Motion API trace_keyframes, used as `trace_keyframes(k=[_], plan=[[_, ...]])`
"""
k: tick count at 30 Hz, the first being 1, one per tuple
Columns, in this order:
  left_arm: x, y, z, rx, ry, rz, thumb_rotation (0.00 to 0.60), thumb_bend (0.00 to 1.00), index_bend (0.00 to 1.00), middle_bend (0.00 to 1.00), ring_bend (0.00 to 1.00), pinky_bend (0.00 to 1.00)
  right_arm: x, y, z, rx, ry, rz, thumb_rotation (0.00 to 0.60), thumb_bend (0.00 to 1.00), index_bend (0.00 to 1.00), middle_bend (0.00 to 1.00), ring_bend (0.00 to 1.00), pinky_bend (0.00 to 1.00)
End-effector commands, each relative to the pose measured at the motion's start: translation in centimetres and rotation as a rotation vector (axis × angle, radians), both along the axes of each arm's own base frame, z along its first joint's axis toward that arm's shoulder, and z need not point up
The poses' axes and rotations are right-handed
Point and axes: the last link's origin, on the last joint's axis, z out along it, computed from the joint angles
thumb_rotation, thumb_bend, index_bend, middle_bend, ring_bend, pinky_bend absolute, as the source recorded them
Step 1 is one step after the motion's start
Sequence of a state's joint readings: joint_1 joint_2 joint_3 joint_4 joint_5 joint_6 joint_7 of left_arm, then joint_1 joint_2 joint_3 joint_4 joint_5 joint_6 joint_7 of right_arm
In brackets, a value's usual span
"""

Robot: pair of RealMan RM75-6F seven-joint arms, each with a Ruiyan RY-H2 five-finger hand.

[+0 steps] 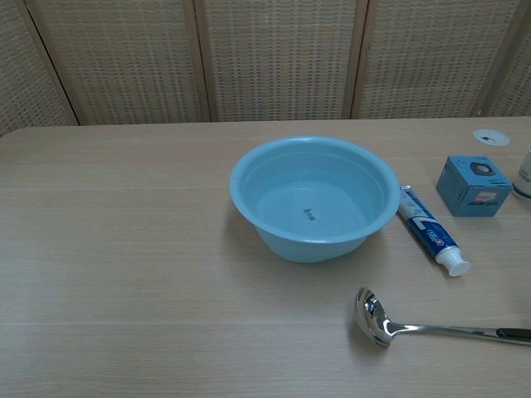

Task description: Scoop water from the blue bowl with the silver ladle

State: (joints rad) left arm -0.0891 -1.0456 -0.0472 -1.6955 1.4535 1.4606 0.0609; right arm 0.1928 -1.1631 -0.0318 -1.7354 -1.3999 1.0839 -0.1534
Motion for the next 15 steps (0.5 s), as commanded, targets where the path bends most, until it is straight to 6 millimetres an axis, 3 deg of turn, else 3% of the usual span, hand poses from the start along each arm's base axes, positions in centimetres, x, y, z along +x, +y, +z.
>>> trace_keyframes(k=[1,9,15], plan=[[-0.1,0.0,0.0,-0.001,0.001,0.001,0.600,0.00,0.00,0.00,0.00,0.00,0.2,-0.8,-1.8,0.037,0.015,0.013,0.600,0.25,0.34,0.99,1.00,1.00],[-0.3,-0.2,0.0,0.003,0.006,0.010,0.600,0.00,0.00,0.00,0.00,0.00,0.9,-2.6,-4.9,0.059,0.023,-0.008,0.600,0.44,0.38,0.99,1.00,1.00],[-0.5,-0.2,-0.1,0.001,0.008,0.015,0.600,0.00,0.00,0.00,0.00,0.00,0.9,-3.2,-6.0,0.052,0.074,-0.016,0.600,0.49,0.40,0.99,1.00,1.00]])
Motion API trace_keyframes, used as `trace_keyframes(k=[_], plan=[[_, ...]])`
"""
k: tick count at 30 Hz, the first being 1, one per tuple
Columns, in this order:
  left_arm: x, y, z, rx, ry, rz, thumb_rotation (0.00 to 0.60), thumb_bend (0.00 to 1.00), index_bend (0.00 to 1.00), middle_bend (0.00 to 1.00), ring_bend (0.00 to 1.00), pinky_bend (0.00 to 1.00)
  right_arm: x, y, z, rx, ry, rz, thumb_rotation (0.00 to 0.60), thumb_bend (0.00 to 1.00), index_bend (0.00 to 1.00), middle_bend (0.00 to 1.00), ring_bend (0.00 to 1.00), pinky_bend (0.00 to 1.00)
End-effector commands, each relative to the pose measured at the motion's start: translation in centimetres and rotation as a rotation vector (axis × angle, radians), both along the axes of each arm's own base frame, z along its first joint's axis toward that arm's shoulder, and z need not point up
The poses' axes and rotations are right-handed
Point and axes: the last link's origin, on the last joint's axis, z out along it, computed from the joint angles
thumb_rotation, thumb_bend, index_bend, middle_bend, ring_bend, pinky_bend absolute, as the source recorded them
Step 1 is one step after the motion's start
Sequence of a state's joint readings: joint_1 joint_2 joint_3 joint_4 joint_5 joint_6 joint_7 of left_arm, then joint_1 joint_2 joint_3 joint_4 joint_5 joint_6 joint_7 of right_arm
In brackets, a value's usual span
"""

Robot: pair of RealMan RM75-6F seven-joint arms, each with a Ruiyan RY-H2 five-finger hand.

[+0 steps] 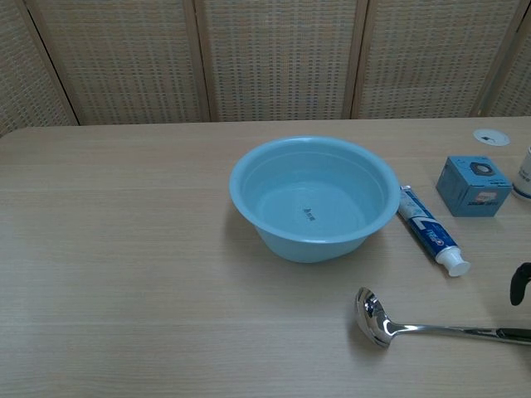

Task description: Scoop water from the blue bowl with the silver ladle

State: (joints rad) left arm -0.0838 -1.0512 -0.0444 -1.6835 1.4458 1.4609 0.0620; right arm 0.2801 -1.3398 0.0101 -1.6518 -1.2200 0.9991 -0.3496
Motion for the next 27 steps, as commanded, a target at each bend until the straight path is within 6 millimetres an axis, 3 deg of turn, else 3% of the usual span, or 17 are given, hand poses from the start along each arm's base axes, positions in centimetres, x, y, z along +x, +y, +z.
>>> trace_keyframes(k=[1,11,27], plan=[[0.0,0.0,0.0,-0.001,0.002,0.001,0.600,0.00,0.00,0.00,0.00,0.00,0.1,-0.4,-0.9,-0.002,0.009,-0.022,0.600,0.49,0.40,0.99,1.00,1.00],[0.0,0.1,-0.1,-0.006,0.001,0.002,0.600,0.00,0.00,0.00,0.00,0.00,-0.1,-0.8,-2.8,-0.010,0.061,-0.019,0.600,0.49,0.44,0.99,1.00,1.00],[-0.1,0.0,0.2,-0.001,-0.006,0.002,0.600,0.00,0.00,0.00,0.00,0.00,-0.8,-1.0,-3.7,-0.034,0.129,-0.001,0.600,0.50,0.48,0.99,1.00,1.00]])
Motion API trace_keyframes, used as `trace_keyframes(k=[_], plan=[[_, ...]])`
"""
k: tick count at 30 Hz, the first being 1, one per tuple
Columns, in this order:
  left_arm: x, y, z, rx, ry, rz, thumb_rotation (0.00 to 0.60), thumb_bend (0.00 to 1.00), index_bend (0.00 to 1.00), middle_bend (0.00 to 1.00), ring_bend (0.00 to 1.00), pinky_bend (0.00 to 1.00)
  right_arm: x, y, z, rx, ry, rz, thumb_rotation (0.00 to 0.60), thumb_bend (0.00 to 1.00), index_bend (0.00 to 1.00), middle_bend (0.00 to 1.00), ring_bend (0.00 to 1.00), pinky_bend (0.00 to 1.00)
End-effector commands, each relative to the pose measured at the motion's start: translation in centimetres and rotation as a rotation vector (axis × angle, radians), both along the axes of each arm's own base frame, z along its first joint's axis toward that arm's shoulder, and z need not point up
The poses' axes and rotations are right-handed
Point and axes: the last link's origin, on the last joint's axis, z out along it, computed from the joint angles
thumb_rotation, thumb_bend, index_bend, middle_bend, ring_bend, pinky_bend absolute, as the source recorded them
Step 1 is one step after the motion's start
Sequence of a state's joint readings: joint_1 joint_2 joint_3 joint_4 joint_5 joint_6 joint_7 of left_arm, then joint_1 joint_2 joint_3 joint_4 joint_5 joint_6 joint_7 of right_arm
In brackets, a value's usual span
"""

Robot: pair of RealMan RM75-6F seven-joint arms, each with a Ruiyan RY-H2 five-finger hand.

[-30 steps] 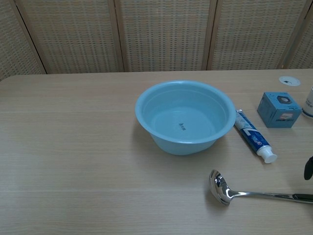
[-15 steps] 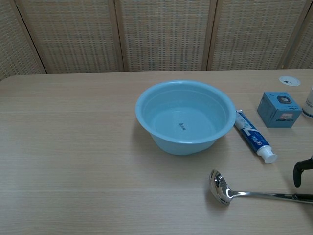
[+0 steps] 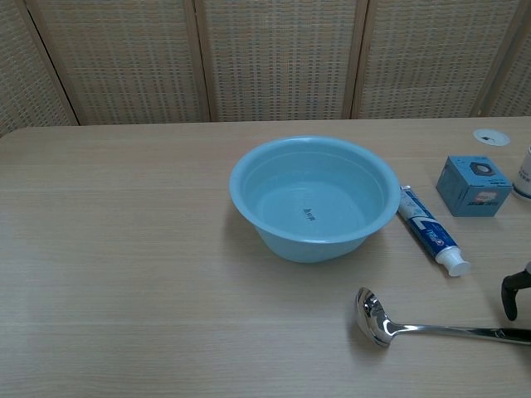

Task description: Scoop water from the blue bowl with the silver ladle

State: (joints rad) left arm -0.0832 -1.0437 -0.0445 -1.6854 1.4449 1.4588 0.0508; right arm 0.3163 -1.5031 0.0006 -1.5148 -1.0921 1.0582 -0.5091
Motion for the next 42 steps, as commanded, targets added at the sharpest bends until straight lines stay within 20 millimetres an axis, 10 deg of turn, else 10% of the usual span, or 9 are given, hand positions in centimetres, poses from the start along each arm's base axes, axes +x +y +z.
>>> trace_keyframes(k=[1,28,42], plan=[[0.0,0.0,0.0,-0.001,0.000,0.000,0.600,0.00,0.00,0.00,0.00,0.00,-0.1,0.0,-0.3,-0.001,0.018,0.015,0.600,0.50,0.48,0.99,1.00,1.00],[0.0,0.1,0.0,-0.001,-0.006,0.001,0.600,0.00,0.00,0.00,0.00,0.00,-0.2,-0.2,-0.9,0.037,0.062,0.022,0.600,0.52,0.52,0.99,1.00,1.00],[-0.1,0.1,0.2,0.000,-0.010,0.003,0.600,0.00,0.00,0.00,0.00,0.00,0.2,-0.3,0.7,0.025,-0.059,-0.059,0.600,0.78,0.66,0.99,1.00,1.00]])
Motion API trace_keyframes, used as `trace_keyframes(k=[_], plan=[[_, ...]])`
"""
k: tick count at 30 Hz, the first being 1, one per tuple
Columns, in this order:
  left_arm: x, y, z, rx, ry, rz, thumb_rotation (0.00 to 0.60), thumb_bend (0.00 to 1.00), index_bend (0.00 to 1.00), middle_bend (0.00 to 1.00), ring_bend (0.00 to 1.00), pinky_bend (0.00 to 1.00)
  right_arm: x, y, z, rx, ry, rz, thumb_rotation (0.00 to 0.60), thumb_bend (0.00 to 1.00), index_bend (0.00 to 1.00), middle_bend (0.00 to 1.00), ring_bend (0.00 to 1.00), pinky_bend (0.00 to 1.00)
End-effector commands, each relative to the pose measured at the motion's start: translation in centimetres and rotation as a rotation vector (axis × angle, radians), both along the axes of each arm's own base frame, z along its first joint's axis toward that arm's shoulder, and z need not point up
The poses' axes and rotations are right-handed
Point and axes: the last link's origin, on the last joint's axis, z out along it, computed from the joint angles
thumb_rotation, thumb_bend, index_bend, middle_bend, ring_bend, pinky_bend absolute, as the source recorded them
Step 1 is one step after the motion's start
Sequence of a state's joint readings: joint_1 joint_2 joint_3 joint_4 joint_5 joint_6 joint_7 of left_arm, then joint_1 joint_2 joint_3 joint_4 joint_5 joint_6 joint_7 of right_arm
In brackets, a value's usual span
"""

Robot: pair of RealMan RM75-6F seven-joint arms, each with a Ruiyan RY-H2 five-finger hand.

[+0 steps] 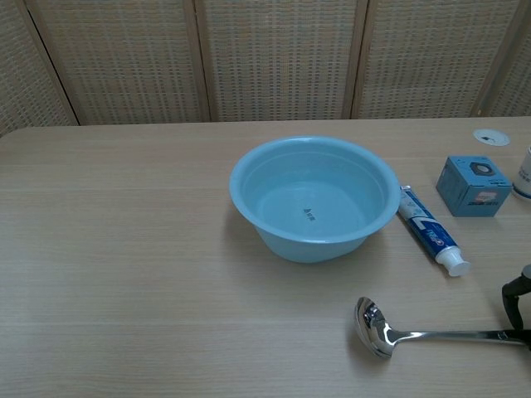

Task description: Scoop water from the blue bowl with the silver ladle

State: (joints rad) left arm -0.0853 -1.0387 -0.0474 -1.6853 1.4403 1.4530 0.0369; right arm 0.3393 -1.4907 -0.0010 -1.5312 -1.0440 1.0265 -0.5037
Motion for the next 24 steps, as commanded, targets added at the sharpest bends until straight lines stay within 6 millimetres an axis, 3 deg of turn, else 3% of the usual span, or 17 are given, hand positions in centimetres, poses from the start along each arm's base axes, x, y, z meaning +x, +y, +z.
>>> trace_keyframes(k=[1,14,24], plan=[[0.0,0.0,0.0,0.000,-0.002,0.000,0.600,0.00,0.00,0.00,0.00,0.00,0.3,-0.1,1.1,-0.005,-0.059,-0.035,0.600,0.79,0.67,0.99,1.00,1.00],[-0.1,0.0,-0.1,-0.006,-0.002,0.004,0.600,0.00,0.00,0.00,0.00,0.00,0.9,0.6,6.3,-0.004,-0.244,-0.091,0.600,0.81,0.71,0.99,1.00,1.00],[-0.1,0.1,-0.2,-0.007,0.002,0.008,0.600,0.00,0.00,0.00,0.00,0.00,2.3,1.1,9.3,0.005,-0.300,-0.037,0.600,0.81,0.71,0.99,1.00,1.00]])
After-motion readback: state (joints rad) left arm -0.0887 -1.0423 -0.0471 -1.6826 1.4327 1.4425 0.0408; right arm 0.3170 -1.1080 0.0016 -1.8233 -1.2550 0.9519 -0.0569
